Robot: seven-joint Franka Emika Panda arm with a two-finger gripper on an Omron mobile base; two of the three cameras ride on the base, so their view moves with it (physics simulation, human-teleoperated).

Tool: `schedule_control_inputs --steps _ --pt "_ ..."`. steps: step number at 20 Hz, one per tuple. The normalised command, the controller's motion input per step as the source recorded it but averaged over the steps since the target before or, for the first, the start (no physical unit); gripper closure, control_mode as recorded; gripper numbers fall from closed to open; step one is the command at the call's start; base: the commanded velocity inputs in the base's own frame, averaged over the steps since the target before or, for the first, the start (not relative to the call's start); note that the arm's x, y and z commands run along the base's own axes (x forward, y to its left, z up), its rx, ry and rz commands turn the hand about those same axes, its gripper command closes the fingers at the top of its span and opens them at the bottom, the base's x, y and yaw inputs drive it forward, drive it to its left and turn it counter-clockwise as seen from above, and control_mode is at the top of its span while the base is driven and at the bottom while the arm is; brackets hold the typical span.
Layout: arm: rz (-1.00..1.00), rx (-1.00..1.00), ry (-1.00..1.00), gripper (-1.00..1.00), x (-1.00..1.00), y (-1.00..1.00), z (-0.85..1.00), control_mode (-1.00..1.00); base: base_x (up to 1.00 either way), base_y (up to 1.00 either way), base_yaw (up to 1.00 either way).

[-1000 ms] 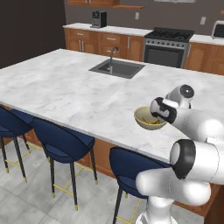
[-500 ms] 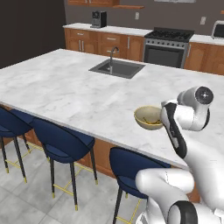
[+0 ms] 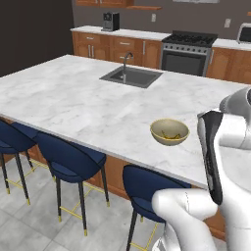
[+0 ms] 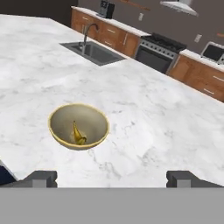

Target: Retrieve the banana and peach from the fridge and place them into the bowl on the dining table.

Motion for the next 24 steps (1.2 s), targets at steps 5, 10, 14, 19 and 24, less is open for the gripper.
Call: schedule_control_inputs --steps 5,10,14,19,24 --pt "0.02 -0.01 -0.15 -1.00 -0.99 0.05 0.00 -1.00 0.00 0.00 0.00" --pt "0.03 0.00 -0.11 -1.00 -0.85 0.08 0.00 -1.00 0.00 0.00 0.00" --pt "0.03 -0.01 -0.03 -1.00 -0.67 0.15 0.00 -1.00 0.00 0.00 0.00" --pt "0.01 -0.04 0.01 -1.00 -0.28 0.24 0.05 -1.00 0.00 0.00 0.00" --pt "-0.01 -0.01 0.03 -1.00 0.06 0.10 0.02 1.00 -0.02 0.00 -0.01"
